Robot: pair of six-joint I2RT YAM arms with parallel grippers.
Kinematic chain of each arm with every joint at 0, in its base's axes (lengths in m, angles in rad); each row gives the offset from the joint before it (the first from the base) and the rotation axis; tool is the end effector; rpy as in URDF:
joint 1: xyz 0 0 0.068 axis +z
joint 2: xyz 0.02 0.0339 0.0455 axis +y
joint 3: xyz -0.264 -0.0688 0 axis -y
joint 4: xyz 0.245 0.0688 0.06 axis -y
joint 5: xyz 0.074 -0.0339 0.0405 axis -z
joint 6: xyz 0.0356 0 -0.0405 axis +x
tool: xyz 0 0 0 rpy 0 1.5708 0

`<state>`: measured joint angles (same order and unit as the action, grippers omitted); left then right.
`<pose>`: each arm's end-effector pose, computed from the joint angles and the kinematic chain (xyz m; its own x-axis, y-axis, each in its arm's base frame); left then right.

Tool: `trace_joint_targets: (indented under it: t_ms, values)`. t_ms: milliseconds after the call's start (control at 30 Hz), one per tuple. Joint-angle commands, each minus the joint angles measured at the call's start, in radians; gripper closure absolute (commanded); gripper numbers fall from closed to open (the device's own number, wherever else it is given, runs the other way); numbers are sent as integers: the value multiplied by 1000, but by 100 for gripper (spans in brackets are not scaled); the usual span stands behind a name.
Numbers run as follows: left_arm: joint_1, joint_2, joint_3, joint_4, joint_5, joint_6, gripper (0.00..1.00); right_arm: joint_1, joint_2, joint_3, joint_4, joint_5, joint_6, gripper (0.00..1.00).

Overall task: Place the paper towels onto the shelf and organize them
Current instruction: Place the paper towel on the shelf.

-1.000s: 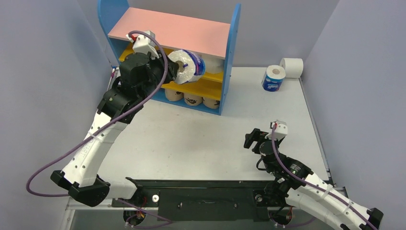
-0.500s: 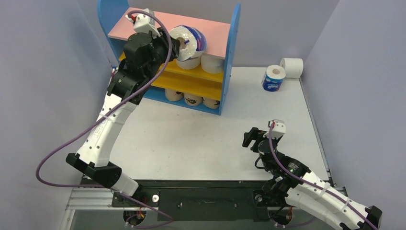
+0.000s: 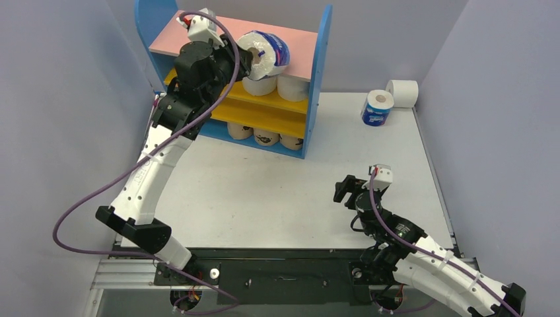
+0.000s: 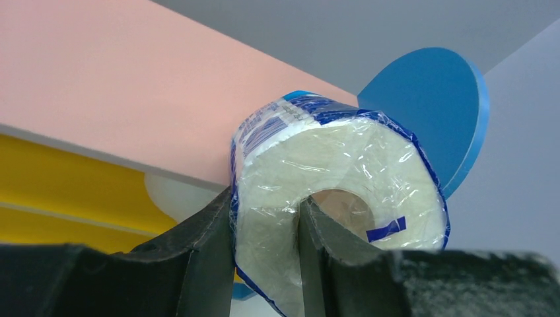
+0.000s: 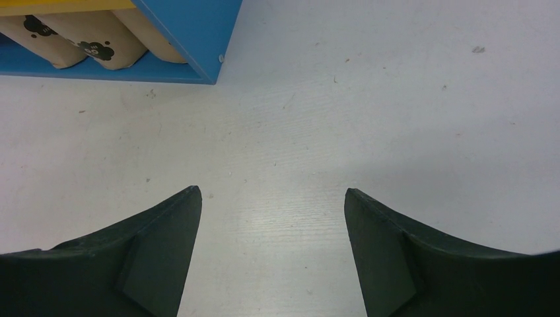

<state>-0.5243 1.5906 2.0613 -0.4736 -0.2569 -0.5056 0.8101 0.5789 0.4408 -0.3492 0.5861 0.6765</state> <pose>0.2857 -0.1548 0.5417 -0.1302 -0.4658 -0.8752 0.2300 0.8445 -0.4837 0.1118 0.0889 0.2351 -0.4186 0.3168 -0.8511 -0.0057 0.9363 0.3512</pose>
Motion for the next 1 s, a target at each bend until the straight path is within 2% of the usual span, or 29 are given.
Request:
trace_joint_targets:
  t_ms: [0,167,333,400,533,967]
  values:
    - [2,-135,-82,14,-6,-52,75,-10,7,-17,45,-4,-7,25]
    - [1,-283,-208,-80,-13,-83,75,-14,30,-10,61,-13,-15,26]
    - [1,-325,-335,-163,9,-125,75,-16,57,-1,78,-16,-16,26]
    - [1,-292,-398,-191,46,-140,75,-18,68,6,82,-18,-13,26]
    - [2,-194,-431,-212,102,-166,75,-19,79,21,76,-19,-10,26]
    - [14,84,-288,-266,94,-197,75,-21,20,26,38,18,0,26]
